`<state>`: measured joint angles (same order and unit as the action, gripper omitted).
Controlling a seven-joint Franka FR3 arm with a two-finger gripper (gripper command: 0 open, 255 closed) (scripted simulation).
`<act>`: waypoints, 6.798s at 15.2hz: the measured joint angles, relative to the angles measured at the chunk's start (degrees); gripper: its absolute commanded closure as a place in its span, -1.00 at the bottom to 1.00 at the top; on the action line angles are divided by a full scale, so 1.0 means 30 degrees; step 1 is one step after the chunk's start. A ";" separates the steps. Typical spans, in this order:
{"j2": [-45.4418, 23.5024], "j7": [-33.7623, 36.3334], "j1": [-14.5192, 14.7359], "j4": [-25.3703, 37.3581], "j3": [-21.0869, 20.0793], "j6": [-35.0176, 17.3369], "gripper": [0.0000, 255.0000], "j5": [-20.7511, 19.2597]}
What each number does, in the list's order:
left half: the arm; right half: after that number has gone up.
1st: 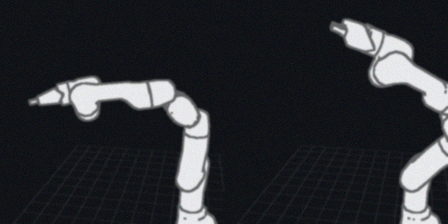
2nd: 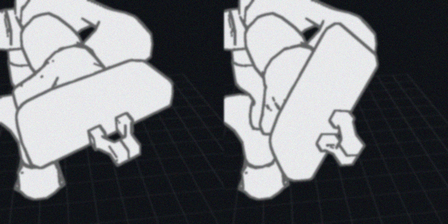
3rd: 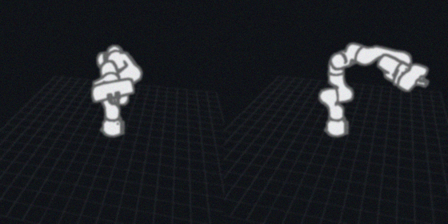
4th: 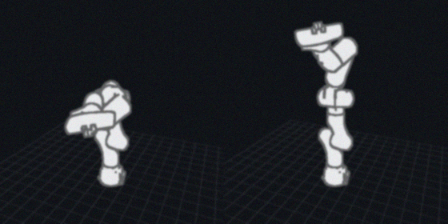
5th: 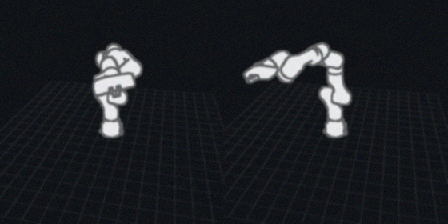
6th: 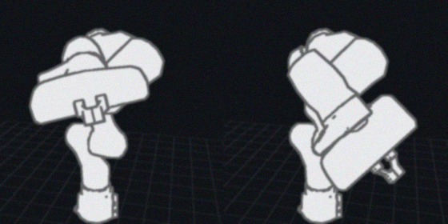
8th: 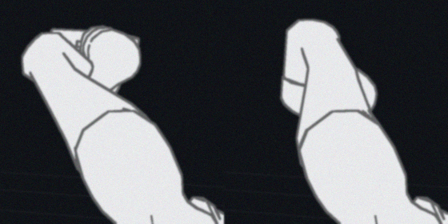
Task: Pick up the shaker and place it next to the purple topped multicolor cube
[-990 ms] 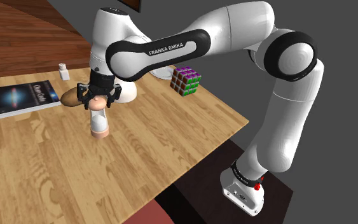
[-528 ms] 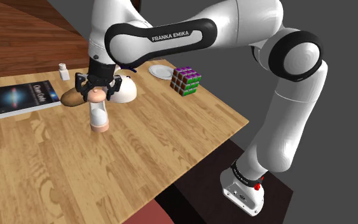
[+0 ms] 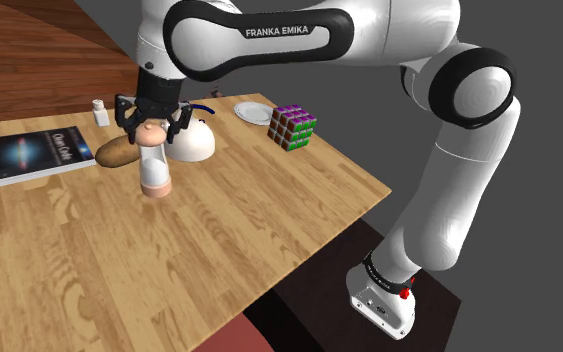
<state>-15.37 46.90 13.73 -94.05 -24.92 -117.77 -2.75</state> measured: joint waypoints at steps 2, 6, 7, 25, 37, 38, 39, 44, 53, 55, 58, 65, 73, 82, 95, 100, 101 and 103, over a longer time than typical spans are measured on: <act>0.0027 0.0004 0.0012 0.0421 -0.0011 0.0450 1.00 0.0014; 0.0156 0.0021 0.0041 0.1373 -0.0052 0.1510 1.00 0.0071; 0.0165 0.0047 0.0064 0.1629 -0.0064 0.1774 1.00 0.0069; -0.0713 0.0397 0.0645 0.7451 -0.0165 0.6762 1.00 -0.0357; 0.2002 -0.1752 -0.1336 0.5821 0.0315 0.7744 1.00 0.1194; 0.2699 -0.2185 -0.1688 0.4905 0.0454 0.7501 1.00 0.1564; 0.3393 -0.2663 -0.2035 0.4013 0.0630 0.7280 1.00 0.1927; 0.5598 -0.5264 -0.3478 0.1600 0.1817 0.7162 1.00 0.3160; 0.8840 -0.9720 -0.5294 -0.1744 0.4414 0.7574 1.00 0.4349; 0.9268 -1.0757 -0.5673 -0.2323 0.5059 0.7604 1.00 0.4419; 0.9734 -1.2039 -0.6147 -0.2591 0.5910 0.8007 1.00 0.4431; 1.0007 -1.5407 -0.7400 -0.2946 0.8113 0.8511 1.00 0.4197; 0.9239 -1.9190 -0.8815 -0.1918 1.0608 0.9412 1.00 0.3856; 0.6889 -2.3374 -1.0465 0.0799 1.3237 1.0536 1.00 0.3977; 0.6372 -2.5213 -1.1116 -0.1100 1.4032 0.8421 1.00 0.4024; 0.6548 -2.5339 -1.1082 -0.2607 1.3978 0.7086 1.00 0.3998; 0.6537 -2.5390 -1.1087 -0.2850 1.3984 0.6836 1.00 0.4005; 0.6591 -2.5434 -1.1072 -0.3427 1.3961 0.6307 1.00 0.4004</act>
<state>4.41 -29.40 -19.48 -104.33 16.96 -98.84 9.26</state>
